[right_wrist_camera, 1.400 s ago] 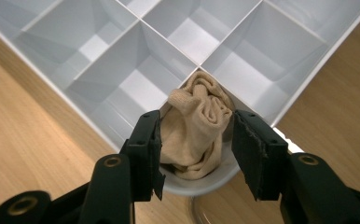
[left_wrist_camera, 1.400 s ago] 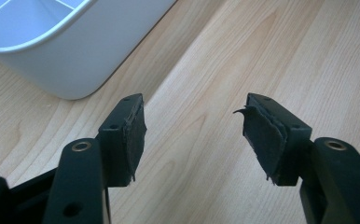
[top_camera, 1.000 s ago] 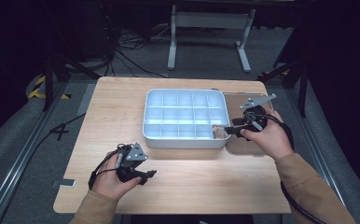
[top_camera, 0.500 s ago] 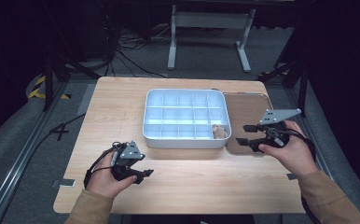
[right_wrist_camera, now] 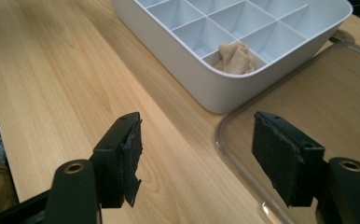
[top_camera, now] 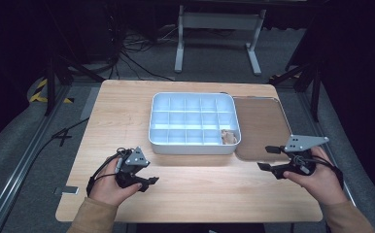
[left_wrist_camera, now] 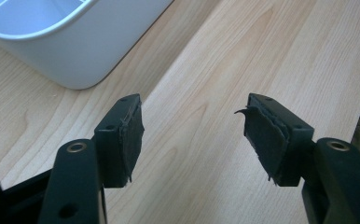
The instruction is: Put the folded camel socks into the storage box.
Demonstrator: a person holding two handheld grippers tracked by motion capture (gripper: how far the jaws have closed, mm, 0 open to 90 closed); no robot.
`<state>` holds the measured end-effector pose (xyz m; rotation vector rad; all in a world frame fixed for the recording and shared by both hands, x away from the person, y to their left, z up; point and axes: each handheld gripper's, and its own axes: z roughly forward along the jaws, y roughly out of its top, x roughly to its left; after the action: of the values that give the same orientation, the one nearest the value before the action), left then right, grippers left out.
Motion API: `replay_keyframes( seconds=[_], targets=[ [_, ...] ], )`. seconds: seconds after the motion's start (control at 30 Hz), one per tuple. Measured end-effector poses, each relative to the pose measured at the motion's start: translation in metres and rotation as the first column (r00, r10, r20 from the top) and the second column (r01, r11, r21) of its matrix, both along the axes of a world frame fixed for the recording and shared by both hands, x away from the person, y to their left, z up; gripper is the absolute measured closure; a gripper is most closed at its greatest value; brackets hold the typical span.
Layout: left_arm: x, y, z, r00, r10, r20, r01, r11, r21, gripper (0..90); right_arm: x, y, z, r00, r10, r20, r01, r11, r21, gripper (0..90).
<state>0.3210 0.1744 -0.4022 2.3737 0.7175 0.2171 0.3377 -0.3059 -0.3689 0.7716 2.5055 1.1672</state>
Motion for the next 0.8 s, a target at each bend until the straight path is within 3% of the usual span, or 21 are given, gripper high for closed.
replay_keyframes(
  seconds=[0.17, 0.4, 0.6, 0.8],
  targets=[
    [0.001, 0.0, -0.001, 1.0, 0.0, -0.003, 0.0, 0.9999, 0.012, 37.3, -0.011, -0.003, -0.021, 0.9999, -0.003, -0.011, 0.004, 0.999, 0.052, 33.8],
    [0.003, -0.002, -0.005, 0.9998, 0.004, -0.018, -0.003, 0.9995, 0.03, 35.7, -0.013, -0.004, -0.058, 0.999, -0.037, -0.027, 0.039, 0.996, 0.083, 33.8],
    [0.006, -0.001, -0.013, 0.9994, 0.017, -0.03, -0.015, 0.9986, 0.05, 33.4, -0.012, -0.002, -0.094, 0.9977, -0.048, -0.049, 0.049, 0.999, 0.024, 34.0],
    [0.01, 0.001, -0.022, 0.9964, 0.044, -0.072, -0.039, 0.9971, 0.066, 30.5, -0.01, -0.001, -0.107, 0.9964, -0.05, -0.068, 0.051, 0.999, 0.015, 33.9]
  ],
)
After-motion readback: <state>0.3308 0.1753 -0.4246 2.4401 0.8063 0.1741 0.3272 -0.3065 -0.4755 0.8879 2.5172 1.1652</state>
